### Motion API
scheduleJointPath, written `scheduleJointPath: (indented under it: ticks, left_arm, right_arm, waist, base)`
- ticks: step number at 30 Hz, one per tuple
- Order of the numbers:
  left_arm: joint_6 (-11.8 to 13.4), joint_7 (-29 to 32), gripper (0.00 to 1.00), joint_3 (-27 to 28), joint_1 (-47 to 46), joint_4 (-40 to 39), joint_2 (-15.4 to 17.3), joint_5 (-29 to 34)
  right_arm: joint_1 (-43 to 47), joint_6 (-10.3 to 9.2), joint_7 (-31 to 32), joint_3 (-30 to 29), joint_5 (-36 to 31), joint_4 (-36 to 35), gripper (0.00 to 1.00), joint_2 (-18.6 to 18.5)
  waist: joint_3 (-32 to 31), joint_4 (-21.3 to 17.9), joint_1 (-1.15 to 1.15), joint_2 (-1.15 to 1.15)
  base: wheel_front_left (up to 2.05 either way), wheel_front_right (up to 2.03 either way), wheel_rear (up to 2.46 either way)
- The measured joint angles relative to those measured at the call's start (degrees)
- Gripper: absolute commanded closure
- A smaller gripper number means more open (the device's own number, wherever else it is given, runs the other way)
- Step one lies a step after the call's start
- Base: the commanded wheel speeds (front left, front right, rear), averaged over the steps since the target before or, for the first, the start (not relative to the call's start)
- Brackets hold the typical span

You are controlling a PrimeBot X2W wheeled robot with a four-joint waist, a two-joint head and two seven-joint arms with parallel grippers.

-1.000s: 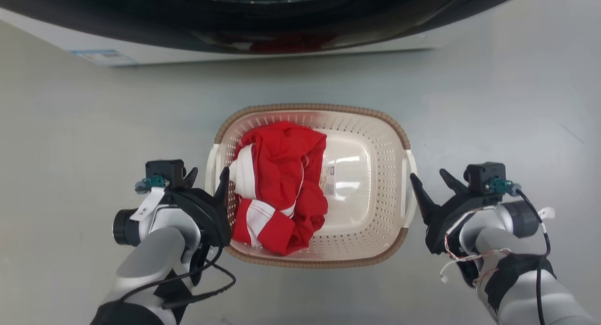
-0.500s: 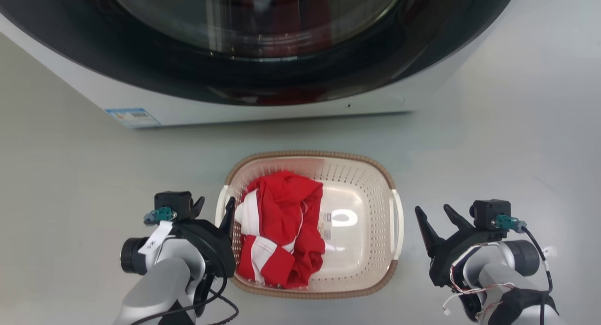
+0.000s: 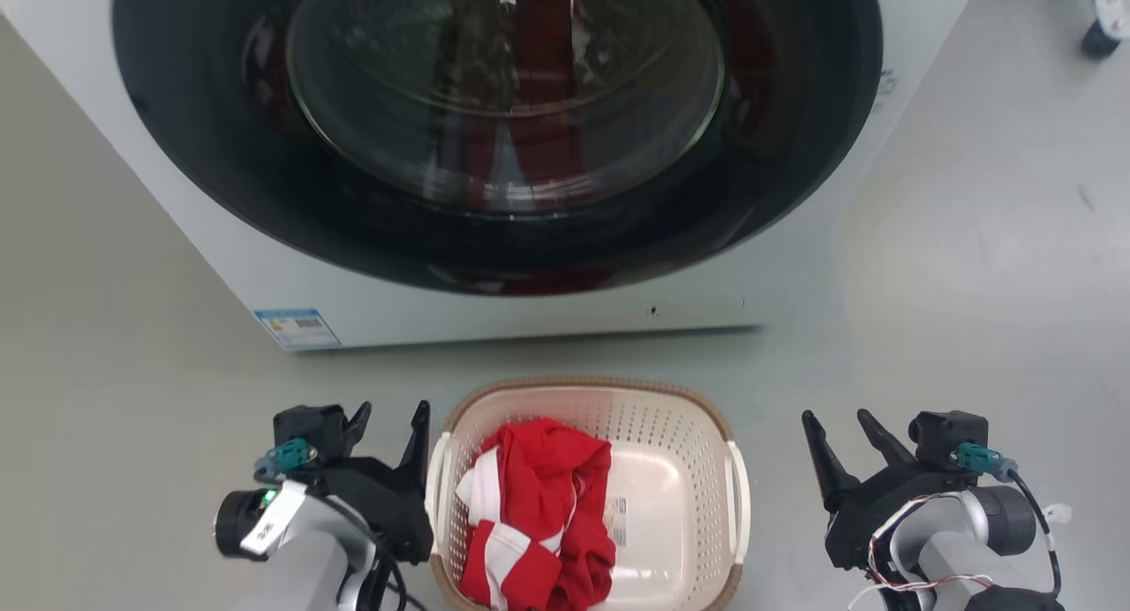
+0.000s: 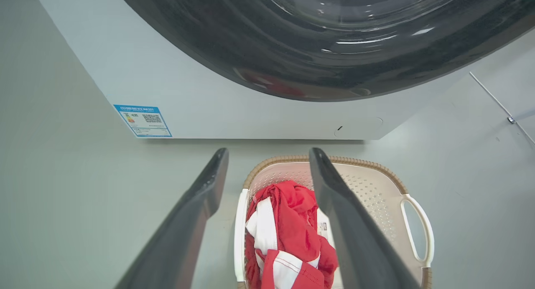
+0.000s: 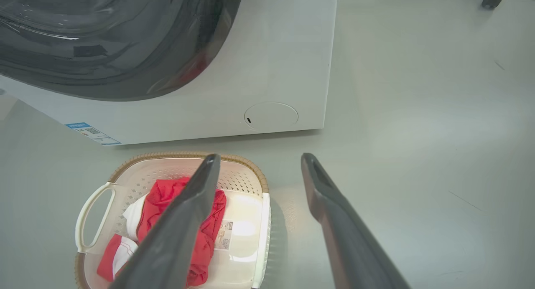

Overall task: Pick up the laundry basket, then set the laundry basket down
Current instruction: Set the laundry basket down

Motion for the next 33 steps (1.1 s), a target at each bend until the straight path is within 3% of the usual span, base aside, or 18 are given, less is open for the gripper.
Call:
scheduleJointPath:
  ticks: [19, 26, 33]
  left_arm:
    - [6.5, 0.0, 0.00, 5.6, 15.6, -30.3, 6.5, 9.9]
    - [8.0, 0.0, 0.00, 8.0, 24.1, -42.3, 7.6, 13.2]
    - [8.5, 0.0, 0.00, 10.2, 29.1, -48.2, 7.7, 15.5]
  right_arm:
    - [12.5, -7.83, -0.1, -5.3, -8.1, -26.5, 0.00, -3.8]
    - [20.7, -10.02, -0.1, -8.1, -10.6, -38.0, 0.00, -4.8]
    - [25.7, -10.84, -0.1, -9.5, -11.9, -44.0, 0.00, -4.9]
  waist:
    - [-11.8, 0.5, 0.01, 0.00]
    - [-14.2, 0.2, 0.01, 0.00]
    - [-14.7, 0.0, 0.01, 0.00]
  base:
    - [0.00, 0.00, 0.00]
    - [0.00, 0.00, 0.00]
    - [0.00, 0.00, 0.00]
